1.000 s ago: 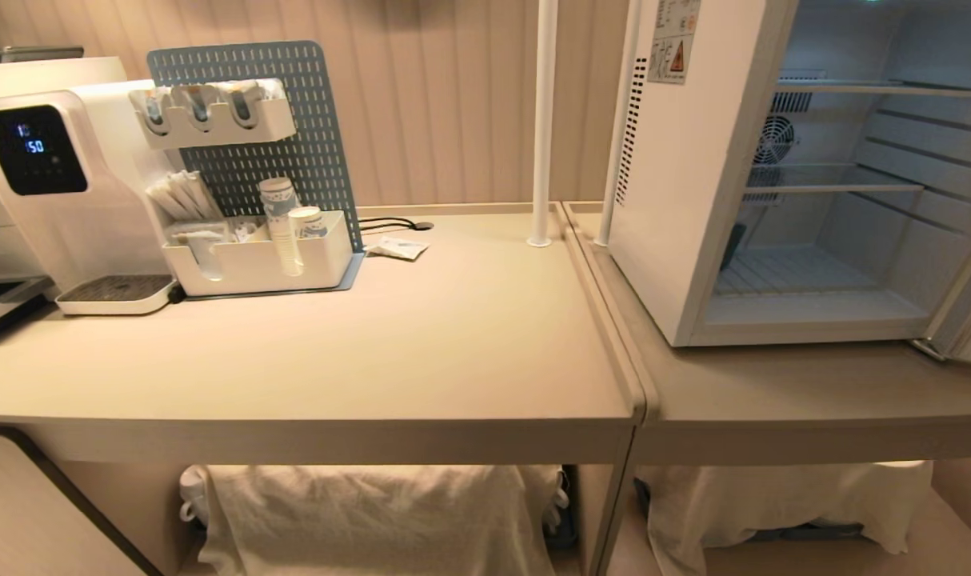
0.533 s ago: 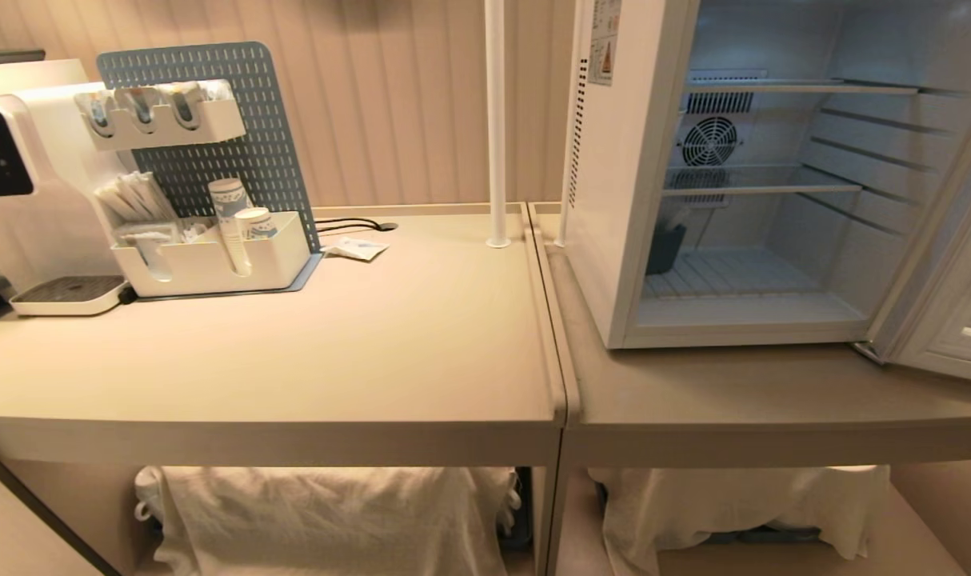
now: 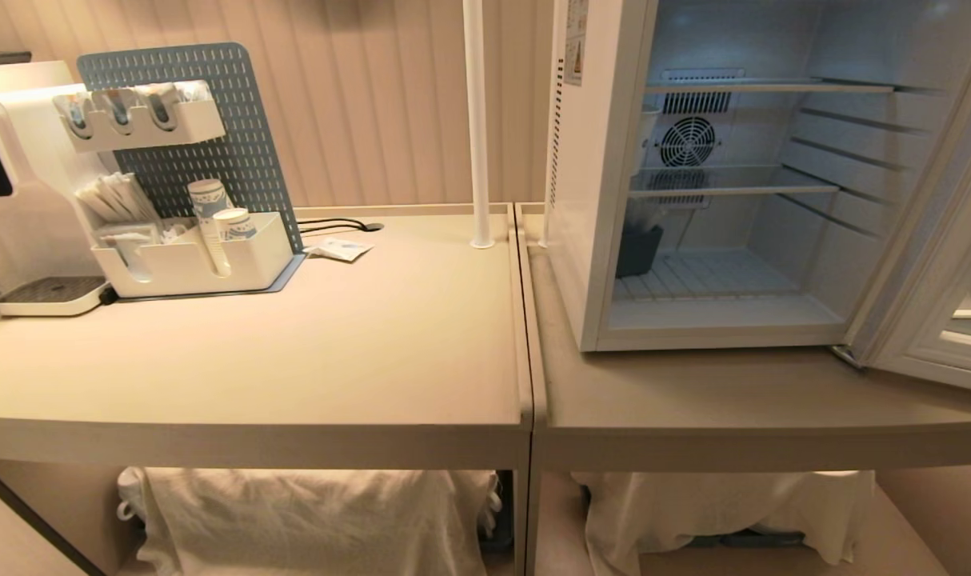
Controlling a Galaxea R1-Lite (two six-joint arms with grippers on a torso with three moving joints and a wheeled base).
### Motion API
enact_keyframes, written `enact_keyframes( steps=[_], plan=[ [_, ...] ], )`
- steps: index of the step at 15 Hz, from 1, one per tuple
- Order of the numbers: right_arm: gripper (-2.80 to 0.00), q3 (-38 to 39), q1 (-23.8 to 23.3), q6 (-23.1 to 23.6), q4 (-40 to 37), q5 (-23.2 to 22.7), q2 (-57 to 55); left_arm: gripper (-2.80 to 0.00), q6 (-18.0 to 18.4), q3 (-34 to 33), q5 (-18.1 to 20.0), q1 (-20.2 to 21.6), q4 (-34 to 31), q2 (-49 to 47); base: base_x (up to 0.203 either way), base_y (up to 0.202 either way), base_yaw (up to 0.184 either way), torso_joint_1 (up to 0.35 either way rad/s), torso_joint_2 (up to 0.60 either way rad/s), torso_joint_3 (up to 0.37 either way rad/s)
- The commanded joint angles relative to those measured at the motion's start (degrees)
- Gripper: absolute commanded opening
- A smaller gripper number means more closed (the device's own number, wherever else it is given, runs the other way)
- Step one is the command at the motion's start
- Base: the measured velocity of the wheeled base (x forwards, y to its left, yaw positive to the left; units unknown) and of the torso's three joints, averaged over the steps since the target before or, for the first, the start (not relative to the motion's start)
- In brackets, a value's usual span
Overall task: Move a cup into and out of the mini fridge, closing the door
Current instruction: Put the paper cup in the freezer
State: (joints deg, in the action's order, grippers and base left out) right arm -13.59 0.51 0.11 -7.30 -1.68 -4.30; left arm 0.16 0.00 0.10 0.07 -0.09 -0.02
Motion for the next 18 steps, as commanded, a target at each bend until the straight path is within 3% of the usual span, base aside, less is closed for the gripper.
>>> enact_keyframes(
  steps=[1,3,5,8,10,12,14,18],
  plan=[
    [-2.8,-22.34,0.05,-1.65,-9.75,-0.85,-15.79,-2.8,0.02,0.0,-0.01,0.01,0.09,0.02,0.0,0.0,0.0,0.0,0.0,0.0],
    [-2.8,-45.14,0.13,-5.07,-20.99,-1.76,-35.59,-2.8,0.02,0.0,-0.01,0.01,0.09,0.02,0.0,0.0,0.0,0.0,0.0,0.0],
    [-2.8,-62.11,0.59,-8.56,-31.28,-3.21,-53.5,-2.8,-0.03,0.0,-0.01,0.01,0.09,0.02,0.0,0.0,0.0,0.0,0.0,0.0],
    [-2.8,-76.38,4.5,-16.48,-42.81,-4.96,-73.05,-2.8,0.02,0.0,-0.01,0.01,0.09,0.02,0.0,0.0,0.0,0.0,0.0,0.0],
    [-2.8,-82.19,7.01,-21.23,-45.67,-5.55,-81.89,-2.8,0.02,0.0,-0.01,0.01,0.09,0.02,0.0,0.0,0.0,0.0,0.0,0.0],
    [-2.8,-86.99,7.73,-23.06,-44.34,-4.38,-90.24,-2.8,0.02,0.0,-0.01,0.01,0.09,0.02,0.0,0.0,0.0,0.0,0.0,0.0],
    [-2.8,-90.99,7.32,-22.18,-35.73,-1.08,-97.07,-2.8,0.02,0.0,-0.01,0.01,0.09,0.02,0.0,0.0,0.0,0.0,0.0,0.0],
    [-2.8,-92.32,5.82,-11.74,-14.33,7.16,-104.03,-2.8,0.02,0.0,-0.01,0.01,0.09,0.02,0.0,0.0,0.0,0.0,0.0,0.0]
  ],
)
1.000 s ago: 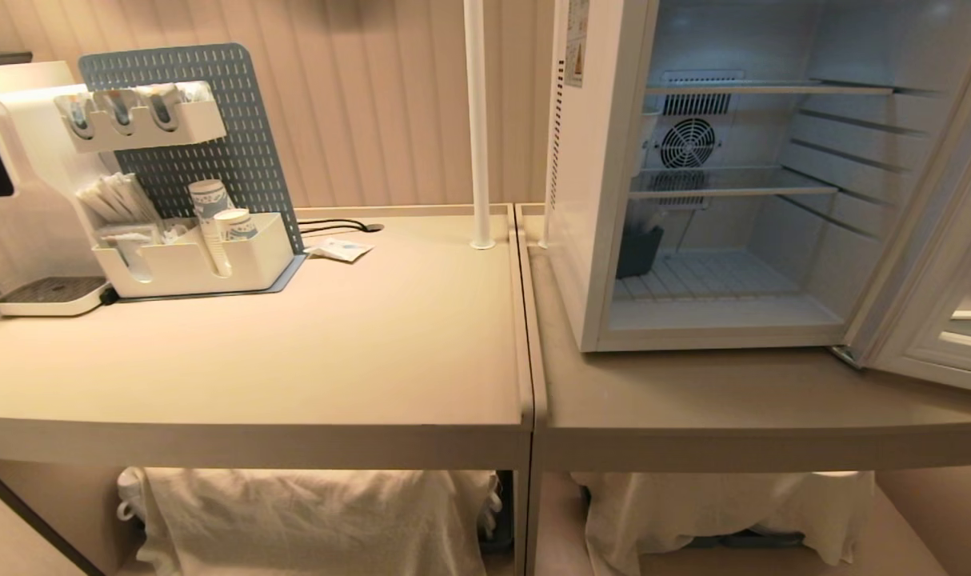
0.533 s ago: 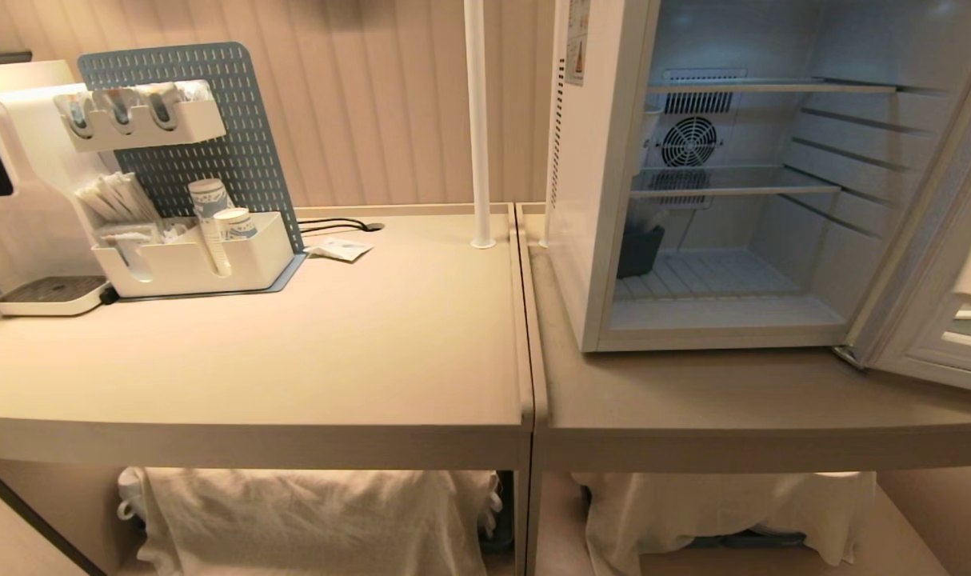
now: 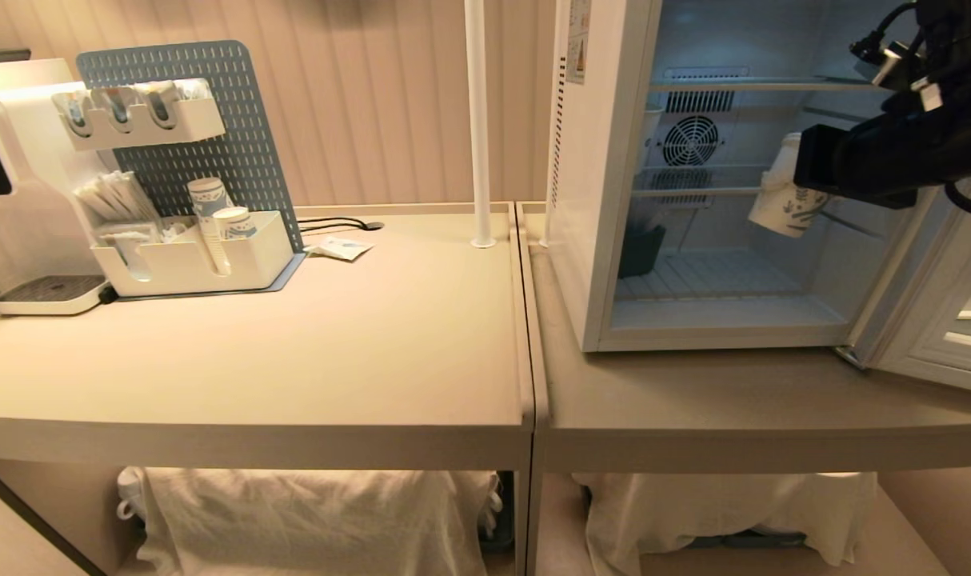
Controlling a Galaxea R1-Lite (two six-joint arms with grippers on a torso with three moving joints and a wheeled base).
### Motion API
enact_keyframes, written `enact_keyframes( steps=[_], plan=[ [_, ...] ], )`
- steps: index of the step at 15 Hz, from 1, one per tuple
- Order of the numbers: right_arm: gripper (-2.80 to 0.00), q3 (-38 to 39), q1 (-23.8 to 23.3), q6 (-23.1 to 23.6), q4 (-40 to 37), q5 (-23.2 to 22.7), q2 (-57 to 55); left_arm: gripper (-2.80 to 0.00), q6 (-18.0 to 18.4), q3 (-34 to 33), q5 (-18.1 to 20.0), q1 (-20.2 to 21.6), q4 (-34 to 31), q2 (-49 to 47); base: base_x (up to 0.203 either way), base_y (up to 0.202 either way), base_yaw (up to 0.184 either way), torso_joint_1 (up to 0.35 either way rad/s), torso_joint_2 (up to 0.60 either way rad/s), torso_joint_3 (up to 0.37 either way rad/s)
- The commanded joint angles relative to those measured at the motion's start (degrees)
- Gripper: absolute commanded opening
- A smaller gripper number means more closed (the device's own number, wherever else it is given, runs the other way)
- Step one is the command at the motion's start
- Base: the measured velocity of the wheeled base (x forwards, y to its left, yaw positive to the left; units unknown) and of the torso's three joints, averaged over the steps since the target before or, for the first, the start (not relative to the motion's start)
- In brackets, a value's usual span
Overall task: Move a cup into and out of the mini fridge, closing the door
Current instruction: Put the paper cup in the freezer
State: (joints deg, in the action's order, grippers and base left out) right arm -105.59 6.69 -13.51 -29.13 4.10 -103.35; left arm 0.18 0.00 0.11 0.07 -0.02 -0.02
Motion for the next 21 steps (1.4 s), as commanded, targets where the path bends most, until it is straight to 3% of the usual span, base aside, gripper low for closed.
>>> enact_keyframes(
  steps=[1,5,8,21],
  plan=[
    [-2.8,-0.25,-0.47,2.54,11.02,1.89,-5.69,-2.8,-0.01,0.0,-0.02,0.01,0.02,0.02,0.0,0.0,0.0,0.0,0.0,0.0],
    [-2.8,-1.84,-0.49,3.1,15.39,3.33,-7.81,-2.8,-0.01,0.0,-0.02,0.01,0.02,0.02,0.0,0.0,0.0,0.0,0.0,0.0],
    [-2.8,-1.14,-0.41,7.83,18.57,3.84,-8.15,-2.8,-0.01,0.0,-0.02,0.01,0.02,0.02,0.0,0.0,0.0,0.0,0.0,0.0],
    [-2.8,1.95,-0.01,12.63,19.22,3.88,-1.69,-2.8,-0.01,0.0,-0.02,0.01,0.02,0.02,0.0,0.0,0.0,0.0,0.0,0.0]
  ],
)
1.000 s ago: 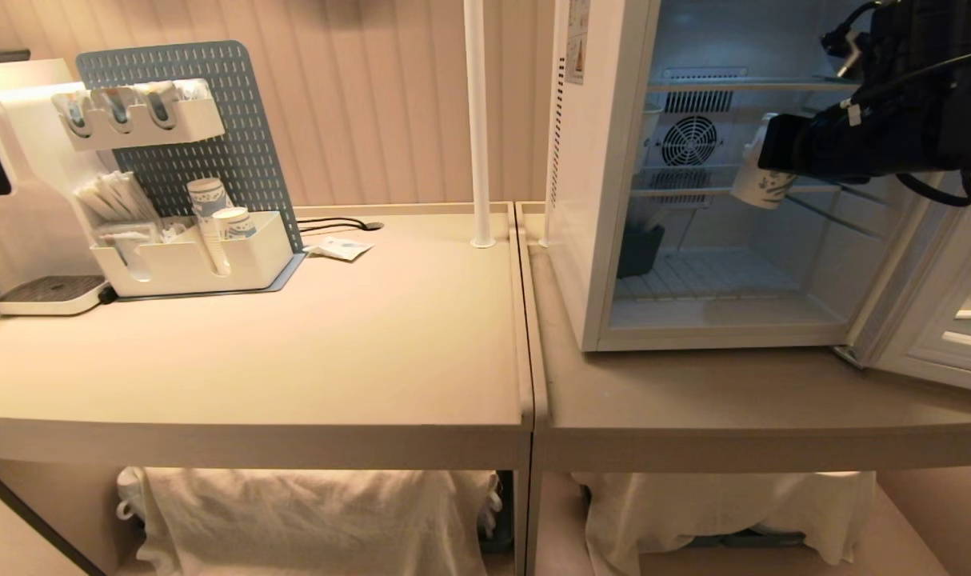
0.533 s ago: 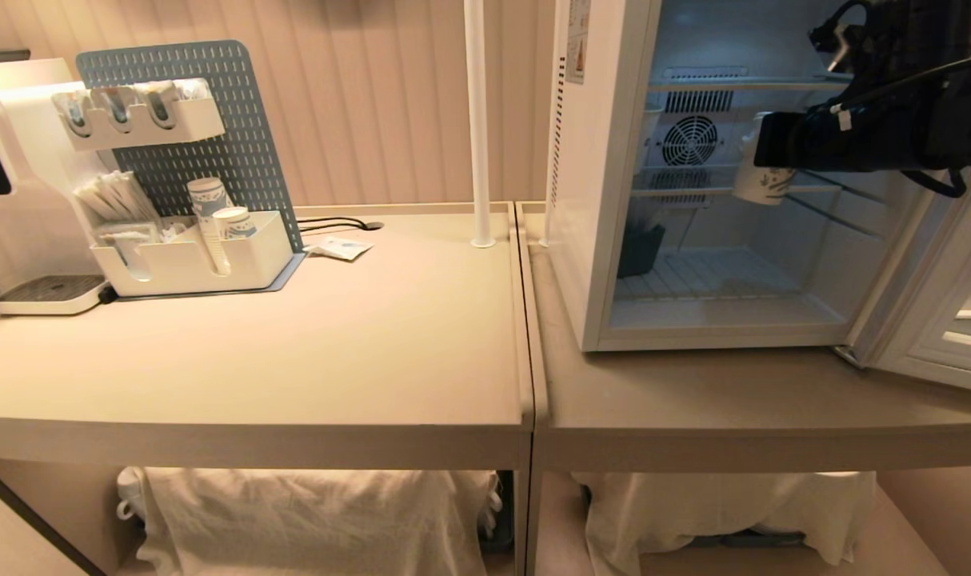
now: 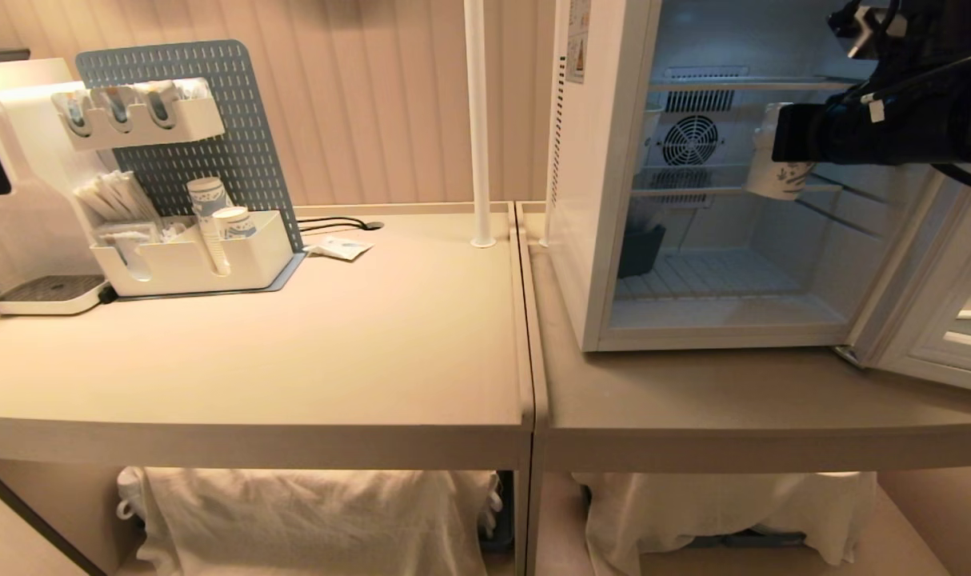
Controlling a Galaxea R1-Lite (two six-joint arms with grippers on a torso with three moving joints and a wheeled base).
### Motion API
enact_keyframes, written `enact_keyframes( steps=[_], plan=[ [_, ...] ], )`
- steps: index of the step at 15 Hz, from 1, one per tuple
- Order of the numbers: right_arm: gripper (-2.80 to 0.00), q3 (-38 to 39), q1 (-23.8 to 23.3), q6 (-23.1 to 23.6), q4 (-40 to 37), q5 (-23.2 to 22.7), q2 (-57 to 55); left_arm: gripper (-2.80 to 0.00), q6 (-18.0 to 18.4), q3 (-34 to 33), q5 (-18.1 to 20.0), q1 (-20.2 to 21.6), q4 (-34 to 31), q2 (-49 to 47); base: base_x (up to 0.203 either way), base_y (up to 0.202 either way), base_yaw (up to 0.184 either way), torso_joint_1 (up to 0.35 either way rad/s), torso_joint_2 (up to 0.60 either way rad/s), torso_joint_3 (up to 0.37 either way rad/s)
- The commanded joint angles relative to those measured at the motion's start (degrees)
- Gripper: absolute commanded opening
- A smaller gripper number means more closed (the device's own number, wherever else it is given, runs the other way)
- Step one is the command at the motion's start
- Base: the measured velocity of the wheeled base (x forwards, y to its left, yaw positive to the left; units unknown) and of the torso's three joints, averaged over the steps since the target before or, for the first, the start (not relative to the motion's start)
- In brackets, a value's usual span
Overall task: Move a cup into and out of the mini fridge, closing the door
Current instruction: Put the paper cup in the freezer
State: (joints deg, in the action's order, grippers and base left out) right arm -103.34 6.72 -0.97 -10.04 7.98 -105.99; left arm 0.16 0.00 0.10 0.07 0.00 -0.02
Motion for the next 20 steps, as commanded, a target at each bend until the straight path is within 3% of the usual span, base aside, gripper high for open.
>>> enact_keyframes(
  steps=[1,3,20],
  plan=[
    [-2.8,0.04,-0.04,-0.07,0.92,-0.01,0.56,-2.8,0.02,0.0,-0.01,0.01,0.0,0.02,0.0,0.0,0.0,0.0,0.0,0.0],
    [-2.8,0.19,-0.04,0.01,4.74,-0.06,-0.9,-2.8,0.02,0.0,-0.01,0.01,0.0,0.02,0.0,0.0,0.0,0.0,0.0,0.0],
    [-2.8,-5.09,0.31,2.11,14.58,0.45,-13.21,-2.8,0.02,0.0,-0.01,0.01,0.0,0.02,0.0,0.0,0.0,0.0,0.0,0.0]
  ],
)
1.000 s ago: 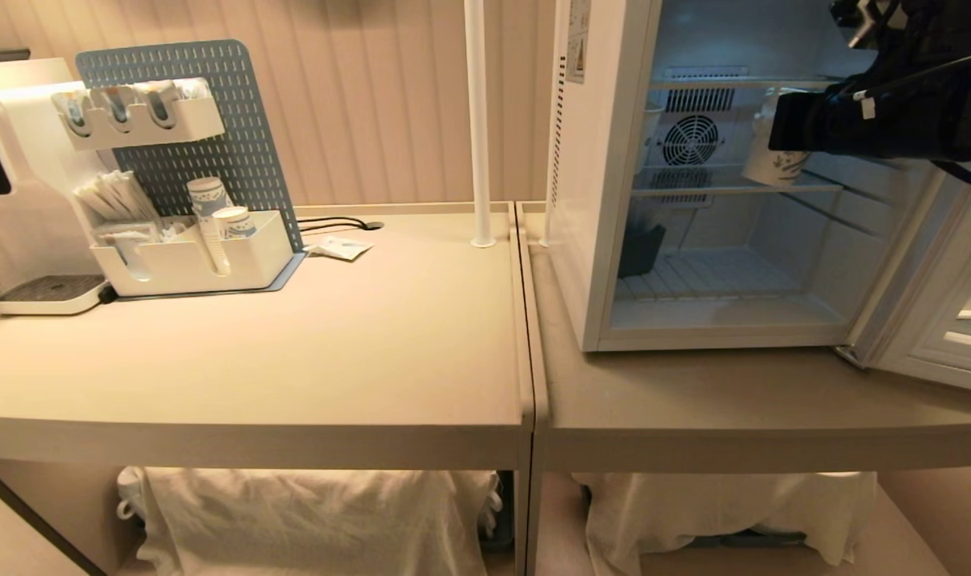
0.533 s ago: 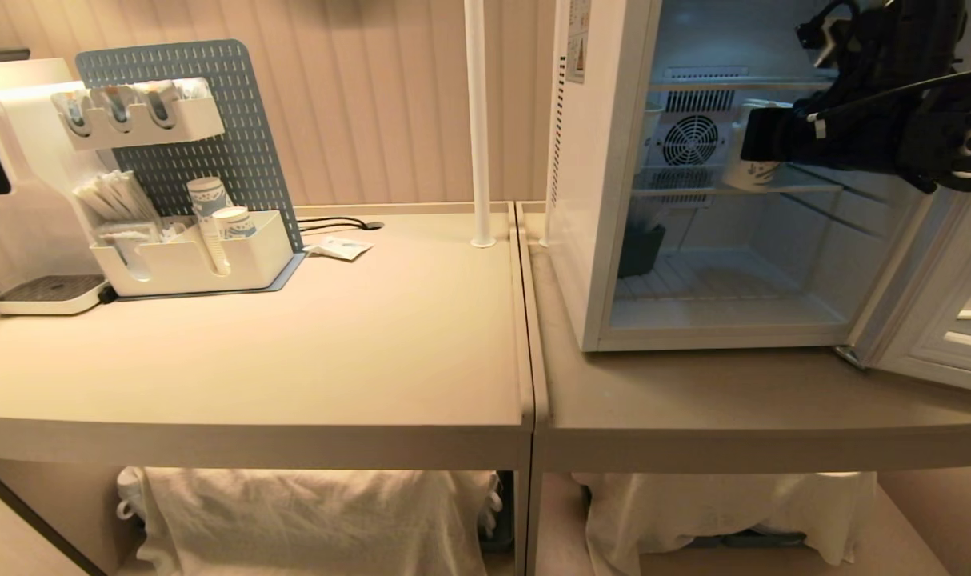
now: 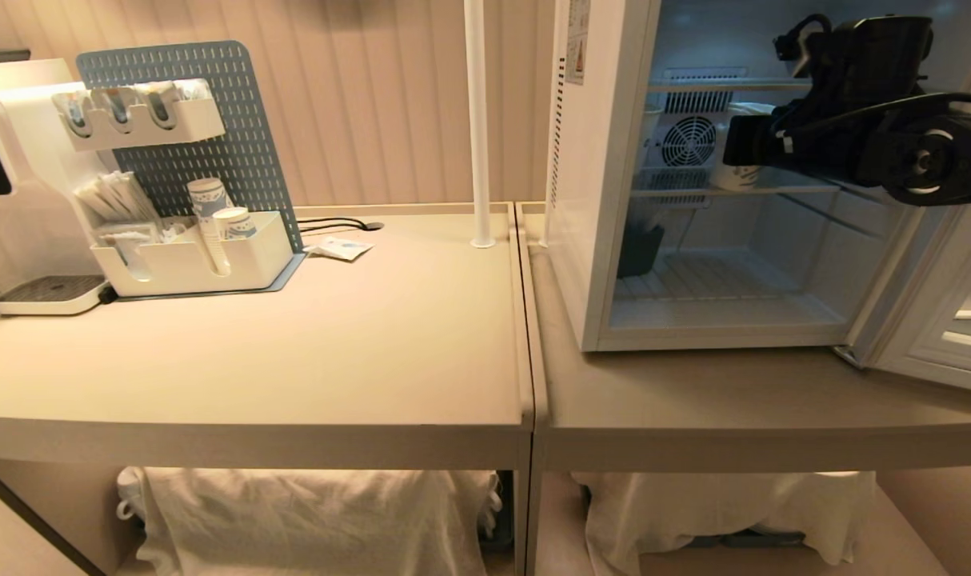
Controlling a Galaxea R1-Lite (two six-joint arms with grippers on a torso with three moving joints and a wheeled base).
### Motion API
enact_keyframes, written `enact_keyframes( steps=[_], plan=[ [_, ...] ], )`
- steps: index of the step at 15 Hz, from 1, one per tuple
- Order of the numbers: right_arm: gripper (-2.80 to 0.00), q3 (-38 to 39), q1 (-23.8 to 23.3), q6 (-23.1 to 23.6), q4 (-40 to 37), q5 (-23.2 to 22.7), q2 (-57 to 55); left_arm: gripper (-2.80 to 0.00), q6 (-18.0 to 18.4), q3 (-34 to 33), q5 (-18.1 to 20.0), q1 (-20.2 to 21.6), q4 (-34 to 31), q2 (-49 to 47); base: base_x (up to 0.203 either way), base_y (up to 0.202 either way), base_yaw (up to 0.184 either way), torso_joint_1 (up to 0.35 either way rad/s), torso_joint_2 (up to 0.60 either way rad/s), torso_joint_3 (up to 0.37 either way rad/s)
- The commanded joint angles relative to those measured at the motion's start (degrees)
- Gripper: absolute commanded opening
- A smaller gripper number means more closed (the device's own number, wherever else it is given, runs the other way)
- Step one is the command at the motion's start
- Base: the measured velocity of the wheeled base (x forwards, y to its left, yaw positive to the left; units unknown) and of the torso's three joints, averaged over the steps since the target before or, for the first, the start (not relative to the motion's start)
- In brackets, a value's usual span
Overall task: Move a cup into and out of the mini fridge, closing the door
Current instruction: Put the paper cup in the freezer
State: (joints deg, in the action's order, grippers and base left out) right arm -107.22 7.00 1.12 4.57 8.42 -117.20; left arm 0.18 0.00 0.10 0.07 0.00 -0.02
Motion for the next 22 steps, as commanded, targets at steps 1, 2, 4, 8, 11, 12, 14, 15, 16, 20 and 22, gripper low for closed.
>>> enact_keyframes(
  steps=[1,2,4,8,11,12,14,15,16,20,22],
  plan=[
    [-2.8,-1.93,0.03,0.08,0.06,0.01,-2.54,-2.8,-0.01,0.0,-0.01,0.01,0.0,0.02,0.0,0.0,0.0,0.0,0.0,0.0],
    [-2.8,-2.66,0.03,0.11,0.16,-0.02,-3.24,-2.8,-0.01,0.0,-0.01,0.01,0.0,0.02,0.0,0.0,0.0,0.0,0.0,0.0],
    [-2.8,-3.43,0.03,0.4,0.17,-0.07,-4.27,-2.8,-0.01,0.0,-0.01,0.01,0.0,0.02,0.0,0.0,0.0,0.0,0.0,0.0],
    [-2.8,-3.61,-0.02,1.16,1.11,-0.69,-5.65,-2.8,-0.01,0.0,-0.01,0.01,0.0,0.02,0.0,0.0,0.0,0.0,0.0,0.0],
    [-2.8,-3.52,-0.05,1.25,1.76,-0.75,-5.95,-2.8,-0.01,0.0,-0.01,0.01,0.0,0.02,0.0,0.0,0.0,0.0,0.0,0.0],
    [-2.8,-3.61,-0.05,1.12,2.15,-0.56,-6.25,-2.8,-0.01,0.0,-0.01,0.01,0.0,0.02,0.0,0.0,0.0,0.0,0.0,0.0],
    [0.0,-3.61,-0.05,1.87,2.72,-0.78,-6.37,-2.8,-0.01,0.0,-0.01,0.01,0.0,0.02,0.0,0.0,0.0,0.0,0.0,0.0],
    [0.0,-3.61,-0.04,2.0,2.81,-1.24,-6.01,-2.8,-0.01,0.0,-0.01,0.01,0.0,0.02,0.0,0.0,0.0,0.0,0.0,0.0],
    [0.0,-3.33,-0.04,2.04,2.43,-2.09,-5.3,-2.8,-0.01,0.0,-0.01,0.01,0.0,0.02,0.0,0.0,0.0,0.0,0.0,0.0],
    [0.0,-2.2,-0.05,2.22,2.28,-7.47,-3.3,-2.8,-0.01,0.0,-0.01,0.01,0.0,0.02,0.0,0.0,0.0,0.0,0.0,0.0],
    [0.0,-2.37,-0.05,3.08,2.28,-7.46,-3.18,-2.8,-0.05,0.0,-0.01,0.01,0.0,0.02,0.0,0.0,0.0,0.0,0.0,0.0]
  ],
)
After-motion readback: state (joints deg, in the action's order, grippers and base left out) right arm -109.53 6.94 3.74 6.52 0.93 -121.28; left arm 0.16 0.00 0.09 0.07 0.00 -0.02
